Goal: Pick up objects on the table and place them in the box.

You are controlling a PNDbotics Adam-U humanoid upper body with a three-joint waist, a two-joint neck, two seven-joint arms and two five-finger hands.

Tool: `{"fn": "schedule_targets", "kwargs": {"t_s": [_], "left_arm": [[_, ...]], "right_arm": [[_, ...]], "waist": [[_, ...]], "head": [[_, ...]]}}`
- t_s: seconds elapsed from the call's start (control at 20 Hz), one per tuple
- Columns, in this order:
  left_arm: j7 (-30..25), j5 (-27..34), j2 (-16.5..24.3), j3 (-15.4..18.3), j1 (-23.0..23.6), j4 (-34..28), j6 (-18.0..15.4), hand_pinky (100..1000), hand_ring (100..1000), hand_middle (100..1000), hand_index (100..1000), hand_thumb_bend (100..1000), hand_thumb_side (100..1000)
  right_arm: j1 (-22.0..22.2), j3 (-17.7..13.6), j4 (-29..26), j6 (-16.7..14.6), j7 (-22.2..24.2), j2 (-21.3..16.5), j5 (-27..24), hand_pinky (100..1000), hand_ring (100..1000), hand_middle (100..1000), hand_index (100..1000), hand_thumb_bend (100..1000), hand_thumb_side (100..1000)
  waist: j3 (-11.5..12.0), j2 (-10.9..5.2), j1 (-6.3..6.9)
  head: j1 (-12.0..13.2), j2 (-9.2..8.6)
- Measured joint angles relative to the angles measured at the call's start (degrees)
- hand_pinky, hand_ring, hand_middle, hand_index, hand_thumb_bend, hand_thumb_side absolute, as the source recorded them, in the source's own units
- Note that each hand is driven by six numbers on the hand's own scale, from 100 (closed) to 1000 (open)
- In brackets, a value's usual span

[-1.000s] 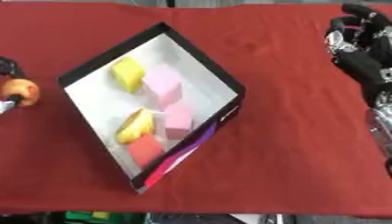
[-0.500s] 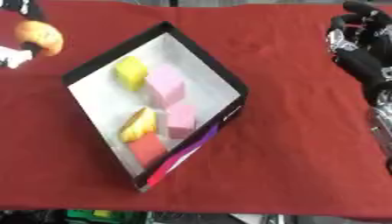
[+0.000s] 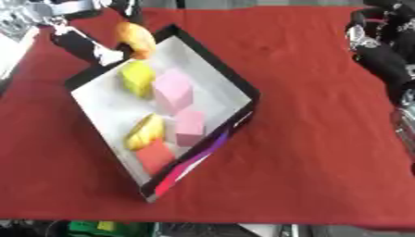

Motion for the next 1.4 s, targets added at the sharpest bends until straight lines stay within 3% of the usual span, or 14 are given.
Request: {"fn": "schedule_targets", "kwargs": {"t_s": [0.1, 0.2, 0.25, 0.3, 0.35, 0.45, 0.6, 0.7, 0.8, 0.85, 0.95, 1.15, 1.25, 1.4], "left_arm": [[-0.24, -1.96, -0.84, -0.76, 0.0, 2.13, -1.58, 764, 741, 691, 675, 100, 158], [-0.36, -3.13, -1.27, -0.95, 0.03, 3.75, -2.56, 805, 793, 763, 847, 165, 399], [-0.36, -3.53, -1.33, -0.94, 0.1, 4.17, -2.88, 825, 813, 791, 916, 242, 562], [-0.29, -3.89, -1.39, -0.9, 0.25, 4.39, -3.03, 828, 816, 795, 925, 260, 596], [-0.14, -4.25, -1.46, -0.84, 0.48, 4.48, -3.16, 849, 834, 816, 979, 451, 826], [0.37, -4.73, -1.45, -0.27, 0.63, 4.19, -3.18, 856, 838, 826, 1000, 592, 987], [2.24, -4.47, -0.84, 1.65, 1.25, 2.39, -1.95, 860, 837, 830, 1000, 662, 1000], [3.77, -3.31, -0.07, 3.18, 2.32, 0.44, -0.39, 861, 835, 832, 1000, 657, 1000], [5.21, -1.61, 0.65, 4.87, 3.88, -1.87, 1.43, 860, 830, 830, 1000, 602, 1000], [5.88, -0.42, 1.0, 5.8, 4.79, -3.19, 2.45, 861, 826, 829, 1000, 503, 1000], [7.37, 3.14, 1.7, 7.86, 6.72, -5.86, 4.85, 860, 818, 826, 1000, 403, 1000], [11.43, 15.25, 3.21, 12.83, 11.54, -11.65, 10.38, 855, 797, 811, 981, 399, 1000], [14.49, 23.4, 3.88, 16.03, 14.57, -14.55, 13.48, 834, 782, 804, 958, 350, 897], [20.89, 37.5, 4.82, 21.55, 20.21, -18.82, 17.31, 822, 779, 806, 955, 308, 815]], "right_arm": [[-0.15, 0.03, 0.0, 0.02, 0.02, 0.0, 0.0, 961, 719, 667, 812, 100, 179], [-0.15, 0.04, 0.0, 0.02, 0.02, 0.0, -0.01, 961, 718, 667, 812, 100, 180], [-0.15, 0.04, 0.0, 0.02, 0.02, 0.0, -0.01, 961, 718, 667, 812, 100, 180], [-0.15, 0.05, 0.0, 0.02, 0.02, 0.0, -0.01, 961, 718, 667, 812, 100, 180], [-0.15, 0.05, 0.0, 0.02, 0.02, 0.0, -0.01, 961, 719, 667, 812, 100, 180], [-0.11, 0.05, 0.0, 0.0, 0.01, 0.0, -0.01, 961, 719, 667, 812, 100, 179], [0.05, -0.02, 0.0, -0.17, -0.16, 0.0, -0.01, 960, 719, 667, 812, 100, 176], [0.31, -0.06, 0.0, -0.31, -0.31, 0.0, -0.07, 960, 719, 667, 812, 100, 176], [0.41, -0.2, -0.01, -0.43, -0.42, 0.0, -0.1, 960, 719, 667, 812, 100, 175], [0.45, -0.36, -0.02, -0.49, -0.49, 0.0, -0.11, 960, 719, 667, 812, 100, 175], [0.77, -0.6, -0.07, -0.66, -0.71, 0.0, -0.18, 960, 718, 667, 811, 100, 174], [1.26, -1.16, -0.21, -1.13, -1.24, 0.0, -0.63, 960, 718, 667, 811, 100, 170], [1.45, -1.46, -0.28, -1.37, -1.48, 0.0, -0.68, 960, 719, 667, 811, 100, 167], [1.95, -1.86, -0.63, -1.73, -1.84, -0.01, -0.7, 959, 720, 668, 811, 100, 163]], "waist": [[0.0, 0.0, 0.12], [0.01, 0.0, 0.16], [0.02, 0.0, 0.19], [0.03, 0.0, 0.21], [0.04, 0.0, 0.22], [0.18, 0.0, 0.21], [0.38, 0.0, 0.22], [0.56, 0.0, 0.21], [0.65, 0.0, 0.18], [0.71, 0.0, 0.15], [0.93, -0.01, 0.05], [1.32, -0.34, 0.01], [1.42, -0.47, -0.12], [1.64, -0.47, -0.33]], "head": [[0.01, 0.0], [0.02, 0.0], [0.02, 0.0], [0.02, 0.0], [0.02, 0.0], [0.02, 0.0], [-0.03, 0.0], [-0.05, 0.01], [-0.08, 0.01], [-0.15, 0.01], [-0.33, 0.02], [-0.74, 0.02], [-1.02, 0.02], [-1.27, 0.19]]}}
